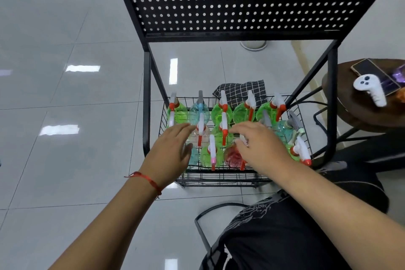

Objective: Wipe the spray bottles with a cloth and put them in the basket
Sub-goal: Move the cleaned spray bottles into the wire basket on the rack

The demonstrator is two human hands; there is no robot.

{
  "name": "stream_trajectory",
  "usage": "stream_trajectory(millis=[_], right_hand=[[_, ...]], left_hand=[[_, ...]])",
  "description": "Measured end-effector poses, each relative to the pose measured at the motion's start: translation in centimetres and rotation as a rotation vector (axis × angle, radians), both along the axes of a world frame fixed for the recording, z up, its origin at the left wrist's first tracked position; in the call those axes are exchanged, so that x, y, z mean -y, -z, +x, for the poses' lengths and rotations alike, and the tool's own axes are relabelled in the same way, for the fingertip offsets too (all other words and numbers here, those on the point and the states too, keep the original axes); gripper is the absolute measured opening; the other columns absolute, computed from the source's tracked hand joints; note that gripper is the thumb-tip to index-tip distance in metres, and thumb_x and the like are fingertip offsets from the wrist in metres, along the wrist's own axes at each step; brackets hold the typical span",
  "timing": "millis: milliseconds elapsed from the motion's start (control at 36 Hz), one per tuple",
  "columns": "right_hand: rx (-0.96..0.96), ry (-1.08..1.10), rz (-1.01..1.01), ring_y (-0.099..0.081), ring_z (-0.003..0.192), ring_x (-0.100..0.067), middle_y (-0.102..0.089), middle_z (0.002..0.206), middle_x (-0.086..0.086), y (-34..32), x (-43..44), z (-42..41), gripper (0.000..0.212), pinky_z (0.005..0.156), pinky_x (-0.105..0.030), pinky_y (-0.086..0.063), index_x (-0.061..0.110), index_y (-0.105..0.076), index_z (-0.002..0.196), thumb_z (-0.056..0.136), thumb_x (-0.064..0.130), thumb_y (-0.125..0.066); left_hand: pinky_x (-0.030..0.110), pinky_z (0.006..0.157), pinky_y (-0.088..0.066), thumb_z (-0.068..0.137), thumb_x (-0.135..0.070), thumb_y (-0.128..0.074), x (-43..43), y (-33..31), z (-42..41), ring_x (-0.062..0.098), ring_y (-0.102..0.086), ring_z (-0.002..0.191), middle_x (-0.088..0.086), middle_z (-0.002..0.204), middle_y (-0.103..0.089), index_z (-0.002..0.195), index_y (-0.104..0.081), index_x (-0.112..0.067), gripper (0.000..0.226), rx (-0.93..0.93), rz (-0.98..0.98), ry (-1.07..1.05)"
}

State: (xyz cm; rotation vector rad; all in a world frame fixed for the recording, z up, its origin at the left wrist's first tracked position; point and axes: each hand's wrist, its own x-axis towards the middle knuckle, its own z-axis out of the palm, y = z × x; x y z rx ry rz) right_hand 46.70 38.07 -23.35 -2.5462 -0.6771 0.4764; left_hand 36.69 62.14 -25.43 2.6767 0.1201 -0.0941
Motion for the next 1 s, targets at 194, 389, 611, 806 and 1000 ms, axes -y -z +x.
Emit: stream_trajectory(millis=[194,389,611,806,1000], right_hand=[[0.035,-0.029,-0.029,-0.038,0.148,-0.012,-0.048,0.159,0.013,1.1,-0.3,-0.8,0.044,0.126,-0.04,-0.027,0.029,-0.053,0.152,0.109,0.024,-0.049],[0.048,-0.097,-0.106,-0.028,0.155,-0.012,-0.035,0.168,0.014,2.2,-0.8,-0.5,0.05,0.129,-0.042,-0.018,0.032,-0.039,0.161,0.111,0.034,-0.042],[0.072,-0.111,-0.123,-0.031,0.153,-0.011,-0.038,0.166,0.016,2.6,-0.5,-0.1,0.049,0.129,-0.042,-0.018,0.033,-0.041,0.16,0.111,0.035,-0.044],[0.077,-0.109,-0.116,-0.032,0.152,-0.012,-0.039,0.166,0.014,2.6,-0.6,-0.4,0.05,0.129,-0.042,-0.019,0.033,-0.042,0.159,0.11,0.037,-0.045],[0.084,-0.107,-0.089,-0.031,0.153,-0.011,-0.038,0.166,0.014,2.5,-0.5,-0.9,0.049,0.129,-0.041,-0.016,0.032,-0.042,0.159,0.11,0.035,-0.045]], left_hand=[[0.033,0.126,-0.027,0.109,-0.018,-0.06,1.0,-0.1,3.7,0.022,-0.04,0.154,0.0,0.168,-0.042,0.162,-0.042,-0.022,0.057,-0.033,0.088,0.119],[0.038,0.101,-0.057,0.112,-0.013,-0.048,1.7,-0.2,5.1,0.024,-0.061,0.137,-0.008,0.175,-0.028,0.163,-0.04,-0.024,0.053,-0.167,0.177,0.133],[0.038,0.103,-0.056,0.113,-0.016,-0.049,1.7,0.3,5.4,0.026,-0.06,0.137,-0.007,0.173,-0.032,0.162,-0.044,-0.023,0.05,-0.176,0.173,0.117],[0.036,0.103,-0.056,0.111,-0.011,-0.051,1.3,0.8,5.4,0.025,-0.059,0.139,-0.003,0.173,-0.033,0.162,-0.043,-0.021,0.053,-0.163,0.153,0.116],[0.037,0.117,-0.044,0.11,-0.016,-0.057,1.5,0.4,4.8,0.025,-0.047,0.149,-0.002,0.173,-0.031,0.165,-0.036,-0.019,0.059,-0.137,0.111,0.08]])
